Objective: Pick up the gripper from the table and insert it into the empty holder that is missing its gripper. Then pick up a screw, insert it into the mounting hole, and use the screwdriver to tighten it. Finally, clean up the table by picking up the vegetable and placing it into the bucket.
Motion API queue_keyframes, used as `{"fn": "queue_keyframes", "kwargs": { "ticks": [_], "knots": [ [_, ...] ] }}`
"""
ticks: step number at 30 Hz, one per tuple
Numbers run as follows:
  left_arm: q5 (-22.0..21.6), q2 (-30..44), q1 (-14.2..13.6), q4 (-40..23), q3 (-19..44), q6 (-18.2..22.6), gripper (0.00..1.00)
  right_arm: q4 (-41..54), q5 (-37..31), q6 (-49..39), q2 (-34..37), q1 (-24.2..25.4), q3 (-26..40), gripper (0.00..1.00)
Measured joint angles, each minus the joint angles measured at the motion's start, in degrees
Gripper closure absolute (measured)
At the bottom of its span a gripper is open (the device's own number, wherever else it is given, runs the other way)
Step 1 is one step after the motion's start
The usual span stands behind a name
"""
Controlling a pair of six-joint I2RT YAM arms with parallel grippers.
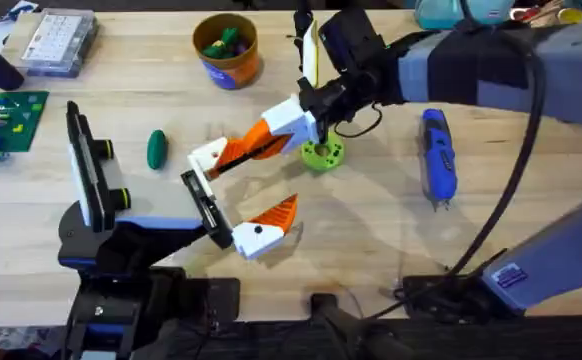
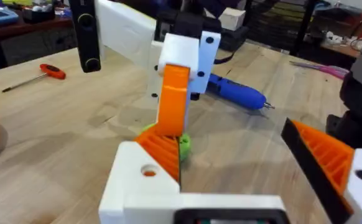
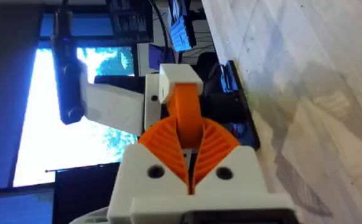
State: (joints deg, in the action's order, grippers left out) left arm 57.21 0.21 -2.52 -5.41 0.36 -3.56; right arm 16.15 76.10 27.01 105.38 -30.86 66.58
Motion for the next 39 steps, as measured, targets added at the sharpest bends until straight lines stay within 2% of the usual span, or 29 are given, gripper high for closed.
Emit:
{"fn": "queue_keyframes", "kwargs": {
  "ticks": [10, 17, 27, 39],
  "knots": [
    [0.0, 0.0, 0.0, 0.0, 0.0, -0.4, 0.01, 0.1, -0.2, 0.3, 0.0, -0.1, 0.0, 0.99],
    [0.0, 0.0, 0.0, 0.0, 0.0, -0.4, 0.01, 0.2, -1.0, 0.9, 0.0, -0.3, 0.0, 0.845],
    [1.8, 0.0, -0.1, -0.2, 0.0, -0.3, 0.01, 0.2, -1.9, 1.1, 0.0, -1.3, 0.0, 0.725],
    [2.9, 0.0, -0.2, -0.3, 0.0, -0.2, 0.01, 0.3, -2.8, 1.0, 0.0, -1.2, 0.0, 0.638]
  ]
}}
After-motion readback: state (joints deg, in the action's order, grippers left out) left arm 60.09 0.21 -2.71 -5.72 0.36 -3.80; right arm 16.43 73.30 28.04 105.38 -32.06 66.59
